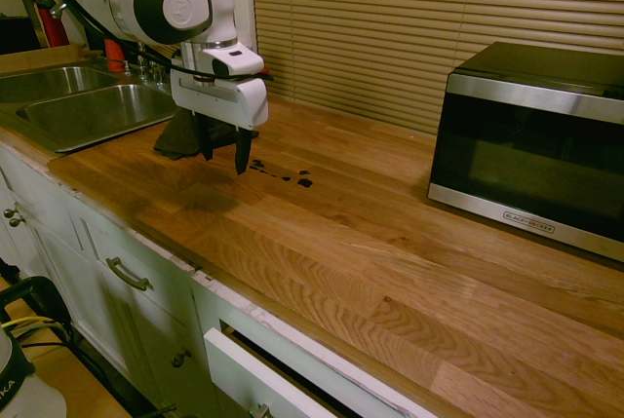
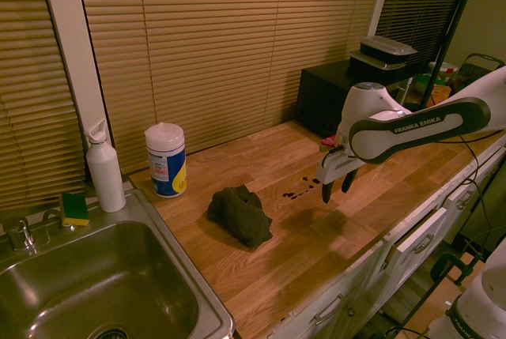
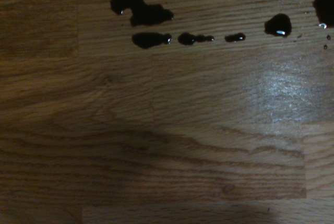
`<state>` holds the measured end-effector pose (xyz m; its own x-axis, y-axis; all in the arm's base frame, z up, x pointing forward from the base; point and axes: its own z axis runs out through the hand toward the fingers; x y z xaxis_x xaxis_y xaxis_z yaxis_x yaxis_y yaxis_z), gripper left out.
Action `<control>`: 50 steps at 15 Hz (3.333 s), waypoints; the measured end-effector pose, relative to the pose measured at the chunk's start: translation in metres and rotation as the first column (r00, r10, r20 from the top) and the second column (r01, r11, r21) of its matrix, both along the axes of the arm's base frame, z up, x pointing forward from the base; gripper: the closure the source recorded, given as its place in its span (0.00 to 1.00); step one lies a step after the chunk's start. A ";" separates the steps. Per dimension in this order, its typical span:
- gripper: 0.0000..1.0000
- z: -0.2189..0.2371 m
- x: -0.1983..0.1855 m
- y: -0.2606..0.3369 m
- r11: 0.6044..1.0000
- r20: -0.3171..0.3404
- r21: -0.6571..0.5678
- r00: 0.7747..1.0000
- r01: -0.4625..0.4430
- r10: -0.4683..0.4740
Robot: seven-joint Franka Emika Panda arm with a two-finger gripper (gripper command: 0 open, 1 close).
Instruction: Clear the spill
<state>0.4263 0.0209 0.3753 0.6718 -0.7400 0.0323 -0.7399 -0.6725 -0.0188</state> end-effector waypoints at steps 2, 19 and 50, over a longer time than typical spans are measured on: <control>0.00 0.000 0.001 0.001 1.000 0.003 0.005 1.000 0.003 -0.003; 0.00 0.041 0.055 0.198 0.985 0.224 0.017 0.960 -0.174 0.166; 1.00 -0.037 0.121 0.278 0.993 0.254 -0.096 0.963 -0.072 0.094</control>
